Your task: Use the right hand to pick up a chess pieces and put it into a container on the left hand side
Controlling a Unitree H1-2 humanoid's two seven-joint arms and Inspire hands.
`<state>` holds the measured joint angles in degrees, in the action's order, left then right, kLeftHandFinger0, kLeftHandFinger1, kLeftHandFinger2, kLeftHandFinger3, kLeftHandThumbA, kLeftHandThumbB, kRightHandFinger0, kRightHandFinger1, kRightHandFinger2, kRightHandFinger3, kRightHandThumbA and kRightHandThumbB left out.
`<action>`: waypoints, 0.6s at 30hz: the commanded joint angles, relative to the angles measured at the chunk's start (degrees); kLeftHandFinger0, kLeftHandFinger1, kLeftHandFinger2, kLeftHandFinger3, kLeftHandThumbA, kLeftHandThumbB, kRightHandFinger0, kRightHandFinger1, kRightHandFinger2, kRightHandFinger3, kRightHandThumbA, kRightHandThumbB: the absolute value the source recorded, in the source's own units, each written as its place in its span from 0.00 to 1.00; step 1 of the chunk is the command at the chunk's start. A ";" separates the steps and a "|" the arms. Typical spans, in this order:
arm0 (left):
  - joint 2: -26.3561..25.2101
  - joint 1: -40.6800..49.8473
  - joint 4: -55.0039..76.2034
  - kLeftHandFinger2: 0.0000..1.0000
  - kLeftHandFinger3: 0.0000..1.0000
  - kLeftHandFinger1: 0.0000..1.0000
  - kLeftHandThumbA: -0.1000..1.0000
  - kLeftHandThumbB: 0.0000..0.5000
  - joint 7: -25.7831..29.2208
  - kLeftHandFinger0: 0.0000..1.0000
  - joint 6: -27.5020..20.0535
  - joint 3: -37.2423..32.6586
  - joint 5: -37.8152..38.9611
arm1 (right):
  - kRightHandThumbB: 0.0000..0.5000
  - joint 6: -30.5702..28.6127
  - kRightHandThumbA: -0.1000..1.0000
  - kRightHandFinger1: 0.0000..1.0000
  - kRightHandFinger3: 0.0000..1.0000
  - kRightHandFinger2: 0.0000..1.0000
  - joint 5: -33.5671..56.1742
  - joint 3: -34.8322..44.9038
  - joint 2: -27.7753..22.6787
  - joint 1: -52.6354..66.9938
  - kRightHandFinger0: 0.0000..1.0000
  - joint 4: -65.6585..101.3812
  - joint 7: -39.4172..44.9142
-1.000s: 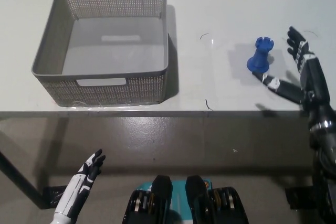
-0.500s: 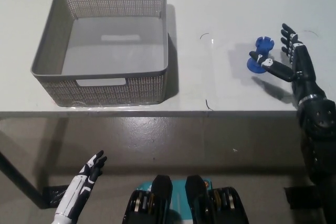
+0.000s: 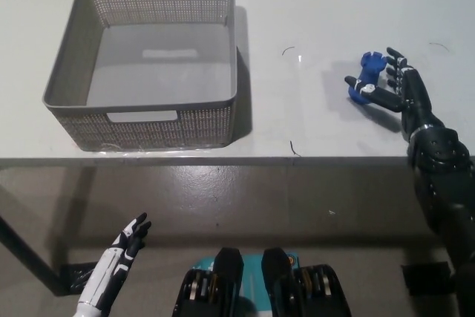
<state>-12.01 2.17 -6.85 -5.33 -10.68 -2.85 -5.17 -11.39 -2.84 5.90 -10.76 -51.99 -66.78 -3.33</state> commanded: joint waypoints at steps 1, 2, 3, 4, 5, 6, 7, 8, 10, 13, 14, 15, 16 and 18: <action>-0.38 -0.66 0.34 1.00 1.00 1.00 1.00 0.78 -0.70 1.00 -2.65 0.15 0.88 | 0.84 -4.11 1.00 1.00 1.00 1.00 0.40 -0.48 -1.06 -5.29 1.00 -3.33 -1.33; -0.35 -0.63 0.44 1.00 1.00 1.00 1.00 0.80 -0.70 1.00 -2.61 0.11 0.84 | 0.83 -4.29 1.00 1.00 1.00 1.00 0.55 -0.43 -1.04 -5.83 1.00 -4.56 -1.41; -0.36 -0.63 0.49 1.00 1.00 1.00 1.00 0.80 -0.70 1.00 -2.57 0.09 0.80 | 0.84 -4.51 1.00 1.00 1.00 1.00 0.61 -0.43 -1.04 -6.05 1.00 -5.11 -1.45; -0.37 -0.71 0.39 1.00 1.00 1.00 1.00 0.80 -0.71 1.00 -2.67 0.11 0.85 | 0.81 -4.73 1.00 1.00 1.00 1.00 0.53 -0.50 -1.03 -6.40 1.00 -5.74 -1.64; -0.33 -0.74 0.48 1.00 1.00 1.00 1.00 0.81 -0.60 1.00 -2.34 0.14 0.71 | 0.82 -4.71 1.00 1.00 1.00 1.00 0.99 -0.20 -0.92 -6.98 1.00 -6.61 -1.36; -0.34 -0.79 0.44 1.00 1.00 1.00 1.00 0.81 -0.60 1.00 -2.51 0.12 0.68 | 0.83 -4.61 1.00 1.00 1.00 1.00 1.33 0.06 -0.82 -7.42 1.00 -7.28 -1.34; -0.33 -0.80 0.43 1.00 1.00 1.00 1.00 0.82 -0.64 1.00 -2.47 0.11 0.74 | 0.83 -4.65 1.00 1.00 1.00 1.00 1.30 0.01 -0.81 -7.63 1.00 -7.66 -1.44; -0.33 -0.78 0.48 1.00 1.00 1.00 1.00 0.82 -0.66 1.00 -2.35 0.09 0.72 | 0.82 -4.54 1.00 1.00 1.00 1.00 1.12 -0.14 -0.82 -7.80 1.00 -7.95 -1.67; -0.45 -0.70 0.92 1.00 1.00 1.00 1.00 0.81 -0.80 1.00 -1.96 0.14 0.83 | 0.76 -4.53 1.00 1.00 1.00 1.00 1.12 -0.18 -0.61 -8.30 1.00 -8.70 -2.14; -0.42 -0.63 1.34 1.00 1.00 1.00 1.00 0.80 -0.79 1.00 -1.62 0.24 0.97 | 0.60 -6.30 0.87 1.00 1.00 1.00 2.02 1.07 0.06 -8.45 1.00 -9.14 -5.19; -0.43 -0.65 1.33 1.00 1.00 1.00 1.00 0.80 -0.80 1.00 -1.67 0.24 0.97 | 0.62 -6.21 0.84 0.96 1.00 1.00 1.90 1.09 0.14 -8.52 1.00 -9.19 -6.09; -0.51 -0.84 0.97 1.00 1.00 1.00 1.00 0.80 -0.80 1.00 -1.83 0.25 0.91 | 0.58 -5.84 0.66 0.56 0.78 0.67 1.02 0.92 0.49 -8.86 0.62 -9.52 -10.71; -0.54 -0.98 0.71 1.00 1.00 1.00 1.00 0.80 -0.82 1.00 -1.97 0.24 0.91 | 0.47 -5.47 0.44 0.20 0.39 0.29 0.83 1.12 0.74 -9.19 0.22 -9.90 -13.75; -0.53 -0.97 1.15 1.00 1.00 1.00 1.00 0.82 -0.98 1.00 -1.33 0.25 1.09 | 0.42 -5.78 0.06 0.04 0.14 0.21 0.88 1.24 0.96 -9.29 0.00 -9.97 -15.17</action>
<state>-12.01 2.11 -7.01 -5.35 -10.91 -2.84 -5.14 -14.99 -2.49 6.48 -10.31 -56.66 -76.11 -9.33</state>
